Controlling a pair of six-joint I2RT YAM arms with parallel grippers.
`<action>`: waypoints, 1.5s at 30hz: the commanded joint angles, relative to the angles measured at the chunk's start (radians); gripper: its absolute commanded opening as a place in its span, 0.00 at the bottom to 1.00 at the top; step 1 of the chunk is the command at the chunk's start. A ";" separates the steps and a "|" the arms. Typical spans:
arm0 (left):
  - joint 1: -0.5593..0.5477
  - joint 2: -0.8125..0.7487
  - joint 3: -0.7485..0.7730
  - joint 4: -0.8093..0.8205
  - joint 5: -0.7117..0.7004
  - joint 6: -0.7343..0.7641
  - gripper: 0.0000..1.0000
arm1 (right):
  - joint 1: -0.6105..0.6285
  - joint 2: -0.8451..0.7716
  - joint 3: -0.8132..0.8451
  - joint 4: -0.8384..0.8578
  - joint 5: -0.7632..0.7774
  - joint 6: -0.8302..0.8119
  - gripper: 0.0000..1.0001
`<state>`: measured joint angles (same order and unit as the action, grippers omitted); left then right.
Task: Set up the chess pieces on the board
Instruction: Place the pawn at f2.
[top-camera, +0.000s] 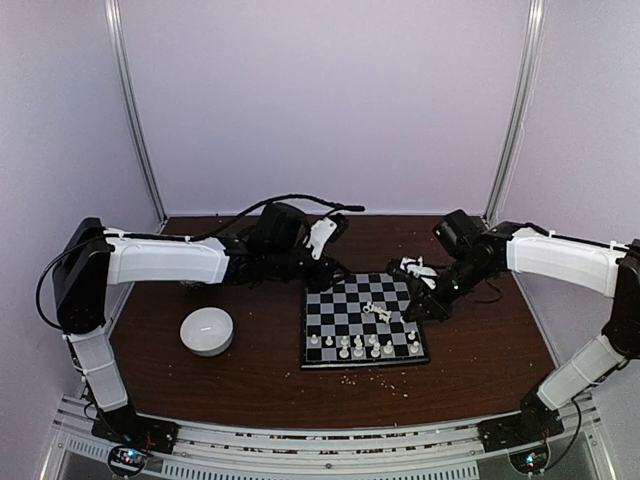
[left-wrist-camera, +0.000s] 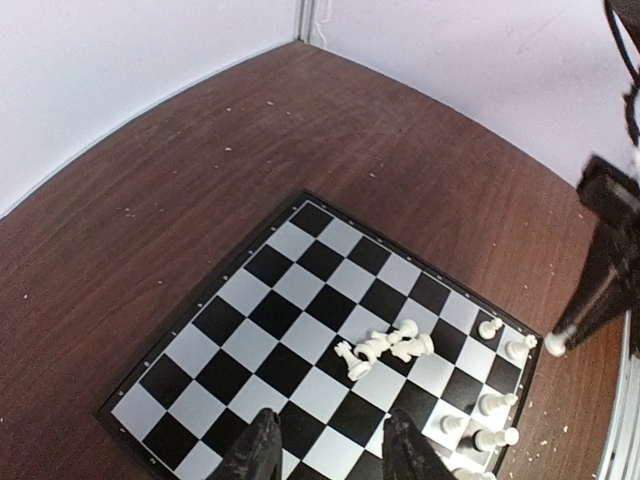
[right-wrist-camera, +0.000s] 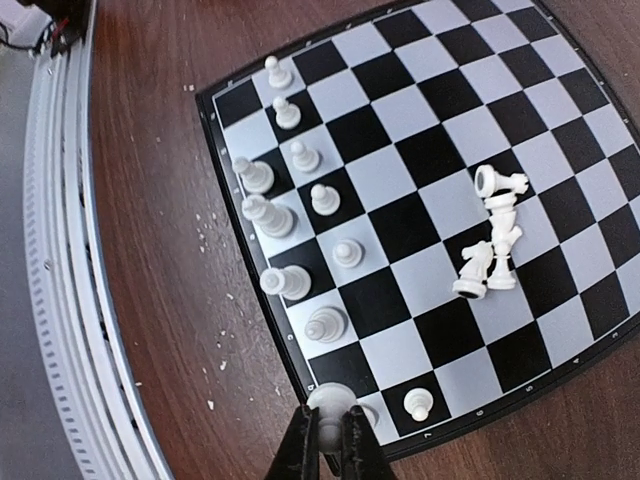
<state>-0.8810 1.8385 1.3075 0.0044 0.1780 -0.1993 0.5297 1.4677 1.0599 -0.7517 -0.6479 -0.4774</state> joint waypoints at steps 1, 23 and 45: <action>0.035 -0.012 0.019 0.084 -0.012 -0.087 0.35 | 0.088 -0.037 -0.053 0.098 0.224 -0.087 0.06; 0.045 -0.017 0.002 0.097 -0.006 -0.107 0.34 | 0.195 0.165 0.018 0.121 0.296 -0.090 0.06; 0.045 0.014 -0.004 0.121 0.020 -0.120 0.34 | 0.205 0.267 0.044 0.130 0.332 -0.077 0.08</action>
<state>-0.8371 1.8400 1.3079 0.0608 0.1799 -0.3065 0.7246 1.7226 1.0878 -0.6342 -0.3504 -0.5705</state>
